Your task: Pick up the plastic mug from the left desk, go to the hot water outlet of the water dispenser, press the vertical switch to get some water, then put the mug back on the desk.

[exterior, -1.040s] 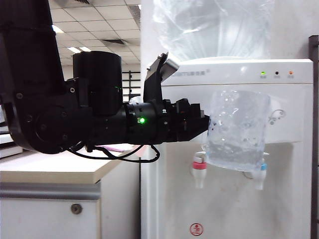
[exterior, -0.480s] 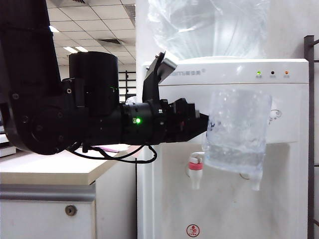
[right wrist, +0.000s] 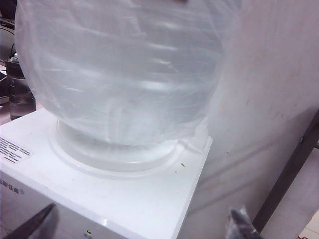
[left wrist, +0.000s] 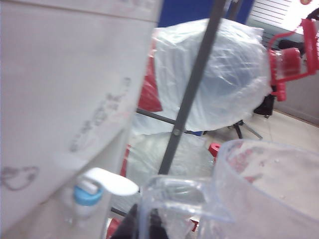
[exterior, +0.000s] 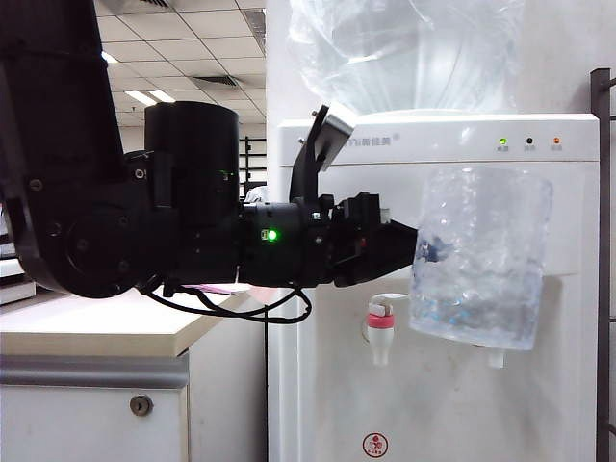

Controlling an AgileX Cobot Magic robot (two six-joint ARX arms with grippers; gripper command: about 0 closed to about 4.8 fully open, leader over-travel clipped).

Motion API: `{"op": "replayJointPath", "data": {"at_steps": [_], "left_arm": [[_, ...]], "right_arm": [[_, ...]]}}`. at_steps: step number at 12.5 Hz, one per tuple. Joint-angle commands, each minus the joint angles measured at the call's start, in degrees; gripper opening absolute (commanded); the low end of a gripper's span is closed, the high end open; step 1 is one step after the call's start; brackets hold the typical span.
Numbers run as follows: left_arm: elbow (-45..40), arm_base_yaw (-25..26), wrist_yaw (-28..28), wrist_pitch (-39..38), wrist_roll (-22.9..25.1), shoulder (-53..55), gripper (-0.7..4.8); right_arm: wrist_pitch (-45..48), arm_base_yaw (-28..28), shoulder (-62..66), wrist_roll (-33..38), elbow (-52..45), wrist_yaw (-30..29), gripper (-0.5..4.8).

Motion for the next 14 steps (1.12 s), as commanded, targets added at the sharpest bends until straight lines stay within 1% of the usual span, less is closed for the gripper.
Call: {"op": "replayJointPath", "data": {"at_steps": [1, 11, 12, 14], "left_arm": [[0.3, 0.0, 0.4, 1.0, -0.1, -0.3, -0.06], [0.3, 0.0, 0.5, 1.1, -0.1, -0.3, -0.06], [0.3, -0.2, 0.6, -1.2, -0.1, -0.3, -0.06], [0.3, -0.1, 0.5, -1.5, -0.1, -0.3, -0.06]], "right_arm": [[1.0, 0.1, -0.1, 0.0, 0.2, -0.4, 4.40], [3.6, 0.1, -0.4, 0.4, 0.4, -0.6, 4.40], [3.5, 0.1, -0.9, 0.4, 0.4, -0.6, 4.40], [3.6, 0.0, -0.9, 0.4, 0.4, -0.6, 4.40]]}}
